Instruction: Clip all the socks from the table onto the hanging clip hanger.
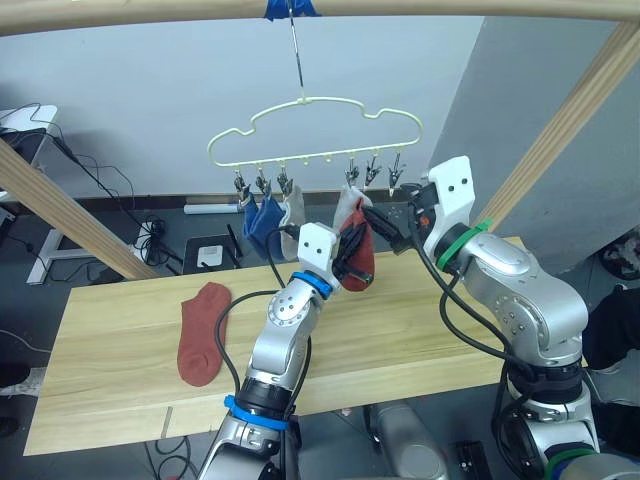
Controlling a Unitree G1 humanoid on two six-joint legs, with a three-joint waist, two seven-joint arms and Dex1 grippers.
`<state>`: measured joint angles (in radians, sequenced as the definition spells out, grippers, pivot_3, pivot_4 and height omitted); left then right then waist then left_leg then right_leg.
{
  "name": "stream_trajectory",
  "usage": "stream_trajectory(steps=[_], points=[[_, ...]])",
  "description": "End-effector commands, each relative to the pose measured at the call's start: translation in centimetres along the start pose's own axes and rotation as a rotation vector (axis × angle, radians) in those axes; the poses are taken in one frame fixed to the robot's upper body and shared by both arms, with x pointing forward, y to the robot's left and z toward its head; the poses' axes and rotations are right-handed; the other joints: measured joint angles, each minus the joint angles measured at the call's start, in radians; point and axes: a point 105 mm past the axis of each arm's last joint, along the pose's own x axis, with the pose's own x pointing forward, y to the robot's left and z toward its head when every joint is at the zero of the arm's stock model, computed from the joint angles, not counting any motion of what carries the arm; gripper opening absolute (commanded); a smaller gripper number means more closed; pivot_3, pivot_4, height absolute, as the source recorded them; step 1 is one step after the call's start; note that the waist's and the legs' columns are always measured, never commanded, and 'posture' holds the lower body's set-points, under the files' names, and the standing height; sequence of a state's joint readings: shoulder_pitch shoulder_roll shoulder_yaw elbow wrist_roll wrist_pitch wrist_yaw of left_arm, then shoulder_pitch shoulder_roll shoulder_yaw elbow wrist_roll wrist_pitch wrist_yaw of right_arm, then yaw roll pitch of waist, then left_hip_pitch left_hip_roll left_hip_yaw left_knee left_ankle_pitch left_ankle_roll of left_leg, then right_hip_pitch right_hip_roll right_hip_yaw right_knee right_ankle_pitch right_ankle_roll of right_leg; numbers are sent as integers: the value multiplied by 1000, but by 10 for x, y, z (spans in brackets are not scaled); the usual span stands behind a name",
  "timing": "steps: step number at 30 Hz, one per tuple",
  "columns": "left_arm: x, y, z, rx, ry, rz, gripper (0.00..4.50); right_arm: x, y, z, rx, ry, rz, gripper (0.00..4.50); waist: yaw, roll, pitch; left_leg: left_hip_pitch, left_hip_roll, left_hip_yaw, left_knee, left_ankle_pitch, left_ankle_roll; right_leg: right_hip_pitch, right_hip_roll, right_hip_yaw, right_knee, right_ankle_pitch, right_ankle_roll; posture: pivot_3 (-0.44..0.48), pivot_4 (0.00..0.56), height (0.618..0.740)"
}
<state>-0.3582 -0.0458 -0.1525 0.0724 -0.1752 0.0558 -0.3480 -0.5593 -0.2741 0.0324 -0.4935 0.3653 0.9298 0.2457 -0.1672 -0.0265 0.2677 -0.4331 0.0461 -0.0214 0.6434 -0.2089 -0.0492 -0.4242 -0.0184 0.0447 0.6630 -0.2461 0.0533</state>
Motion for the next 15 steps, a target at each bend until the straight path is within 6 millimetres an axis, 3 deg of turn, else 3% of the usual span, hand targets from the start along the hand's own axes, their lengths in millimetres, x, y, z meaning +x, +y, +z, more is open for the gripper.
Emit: stream_trajectory(steps=[1, 5, 8, 15], points=[[2, -9, 19, 41, -71, -41, 0, -1, 1, 14, -24, -60, -5, 4348, 0, 0, 0, 0, 0, 0, 0, 0, 0, 0, 0, 0, 0, 0, 0, -260, 232, 740], [-17, 10, 18, 103, -16, 20, 0, -3, 2, 15, -23, -57, 6, 4348, -3, 0, 0, 0, 0, 0, 0, 0, 0, 0, 0, 0, 0, 0, 0, -267, 239, 740], [-50, 39, 12, 202, 95, 148, 0, -7, 7, 13, -18, -44, 52, 4348, -9, 0, 0, 1, 1, 0, -1, 0, 0, 0, 1, 1, 0, 0, 0, -264, 247, 740], [-124, 83, -29, 253, 434, 424, 0, -25, 49, 1, -48, 33, 380, 4348, -8, 0, 0, 1, 1, 0, 0, 0, 0, 0, 0, 0, 0, 0, 0, -243, 245, 740]])
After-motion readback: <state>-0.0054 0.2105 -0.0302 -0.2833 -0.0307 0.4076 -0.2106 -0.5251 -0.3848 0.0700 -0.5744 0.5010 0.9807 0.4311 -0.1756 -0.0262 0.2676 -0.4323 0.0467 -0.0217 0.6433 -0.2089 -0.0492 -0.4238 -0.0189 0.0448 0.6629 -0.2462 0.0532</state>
